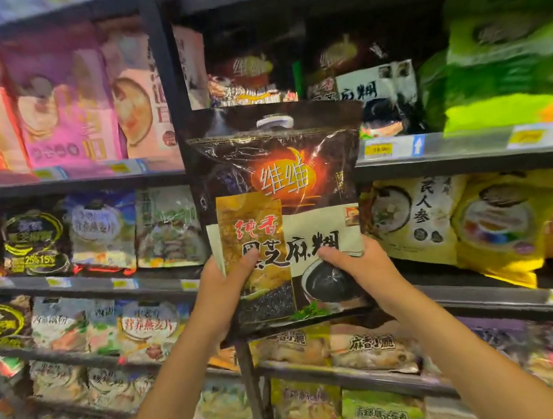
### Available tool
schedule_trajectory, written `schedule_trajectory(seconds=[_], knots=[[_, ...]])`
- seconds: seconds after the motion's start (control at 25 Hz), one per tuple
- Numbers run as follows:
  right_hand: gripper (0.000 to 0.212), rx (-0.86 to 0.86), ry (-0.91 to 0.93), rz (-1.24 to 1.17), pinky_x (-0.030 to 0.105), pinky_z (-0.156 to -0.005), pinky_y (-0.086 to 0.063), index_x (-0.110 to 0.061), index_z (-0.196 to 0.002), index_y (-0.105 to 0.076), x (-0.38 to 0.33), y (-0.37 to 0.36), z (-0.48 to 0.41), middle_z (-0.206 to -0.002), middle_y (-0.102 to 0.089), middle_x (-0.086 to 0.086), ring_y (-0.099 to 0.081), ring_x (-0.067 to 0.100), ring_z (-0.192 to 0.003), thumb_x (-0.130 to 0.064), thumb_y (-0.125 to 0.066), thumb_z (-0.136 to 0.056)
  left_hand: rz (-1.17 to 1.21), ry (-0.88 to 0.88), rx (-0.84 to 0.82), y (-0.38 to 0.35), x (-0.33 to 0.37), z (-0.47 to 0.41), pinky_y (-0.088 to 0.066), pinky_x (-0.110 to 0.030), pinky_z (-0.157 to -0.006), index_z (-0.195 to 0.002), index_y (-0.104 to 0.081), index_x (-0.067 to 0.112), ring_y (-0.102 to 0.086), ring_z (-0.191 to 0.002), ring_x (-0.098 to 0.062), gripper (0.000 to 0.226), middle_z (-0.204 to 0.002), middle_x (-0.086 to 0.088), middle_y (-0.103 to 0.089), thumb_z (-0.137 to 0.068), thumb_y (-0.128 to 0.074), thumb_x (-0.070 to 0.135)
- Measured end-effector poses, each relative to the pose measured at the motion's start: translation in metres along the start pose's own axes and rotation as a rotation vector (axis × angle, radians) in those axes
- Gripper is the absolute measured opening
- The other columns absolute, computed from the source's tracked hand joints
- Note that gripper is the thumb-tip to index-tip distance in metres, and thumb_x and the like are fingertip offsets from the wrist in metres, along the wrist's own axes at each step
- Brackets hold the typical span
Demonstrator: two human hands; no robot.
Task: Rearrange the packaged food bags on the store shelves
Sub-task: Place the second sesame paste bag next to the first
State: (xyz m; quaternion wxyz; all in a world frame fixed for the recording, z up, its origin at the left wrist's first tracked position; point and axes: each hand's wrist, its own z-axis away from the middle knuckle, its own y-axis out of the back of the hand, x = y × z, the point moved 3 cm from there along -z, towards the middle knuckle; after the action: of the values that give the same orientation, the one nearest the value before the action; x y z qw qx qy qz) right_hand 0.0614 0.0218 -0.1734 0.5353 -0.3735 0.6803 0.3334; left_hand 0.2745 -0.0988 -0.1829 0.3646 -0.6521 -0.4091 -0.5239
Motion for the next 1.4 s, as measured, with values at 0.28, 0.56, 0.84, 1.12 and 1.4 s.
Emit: schedule_trajectory(seconds=[0.28, 0.56, 0.84, 1.12, 1.4], knots=[[0.021, 0.237, 0.008, -0.020, 0.036, -0.086, -0.059, -0.019, -0.103, -0.077, -0.066, 0.038, -0.021, -0.098, -0.083, 0.002, -0.079, 0.018, -0.088, -0.032, -0.081, -0.086, -0.077, -0.158, -0.258, -0.048, 0.077, -0.073, -0.054, -0.019, -0.080, -0.109, -0.073, 0.033, -0.076, -0.095, -0.002, 0.015, -0.101, 0.017, -0.081, -0.096, -0.072, 0.041], [0.037, 0.189, -0.053, 0.079, 0.027, -0.072, -0.057, -0.014, -0.100, -0.080, -0.149, 0.093, -0.063, -0.093, -0.083, 0.004, -0.079, 0.016, -0.076, -0.047, -0.081, -0.082, -0.047, -0.051, -0.538, -0.104, 0.150, -0.118, -0.056, -0.023, -0.078, -0.115, -0.070, 0.024, -0.075, -0.093, -0.008, 0.035, -0.101, 0.007, -0.082, -0.092, -0.075, 0.049], [0.035, 0.156, -0.042, 0.071, 0.027, -0.067, -0.061, -0.016, -0.098, -0.078, -0.188, 0.133, -0.122, -0.098, -0.082, 0.006, -0.077, 0.017, -0.071, -0.045, -0.084, -0.080, -0.104, -0.097, -0.563, -0.136, 0.196, -0.158, -0.055, -0.017, -0.058, -0.122, -0.071, 0.007, -0.077, -0.078, -0.007, 0.032, -0.097, 0.001, -0.079, -0.093, -0.078, 0.020], [0.055, 0.163, -0.048, 0.116, 0.029, -0.068, -0.059, -0.015, -0.112, -0.077, -0.187, 0.150, -0.185, -0.099, -0.082, 0.006, -0.078, 0.019, -0.077, -0.054, -0.086, -0.074, -0.232, -0.098, -0.432, -0.158, 0.202, -0.208, -0.052, -0.039, -0.087, -0.126, -0.067, 0.009, -0.072, -0.109, -0.028, 0.067, -0.127, -0.011, -0.075, -0.074, -0.093, 0.042], [0.081, 0.181, -0.099, 0.175, 0.046, -0.095, -0.061, -0.006, -0.109, -0.077, -0.160, 0.165, -0.221, -0.100, -0.082, 0.013, -0.079, 0.030, -0.093, -0.059, -0.096, -0.051, -0.558, -0.263, -0.273, -0.171, 0.206, -0.217, -0.043, -0.036, -0.081, -0.131, -0.052, 0.009, -0.053, -0.106, -0.020, 0.066, -0.122, 0.000, -0.056, -0.085, -0.086, 0.041]])
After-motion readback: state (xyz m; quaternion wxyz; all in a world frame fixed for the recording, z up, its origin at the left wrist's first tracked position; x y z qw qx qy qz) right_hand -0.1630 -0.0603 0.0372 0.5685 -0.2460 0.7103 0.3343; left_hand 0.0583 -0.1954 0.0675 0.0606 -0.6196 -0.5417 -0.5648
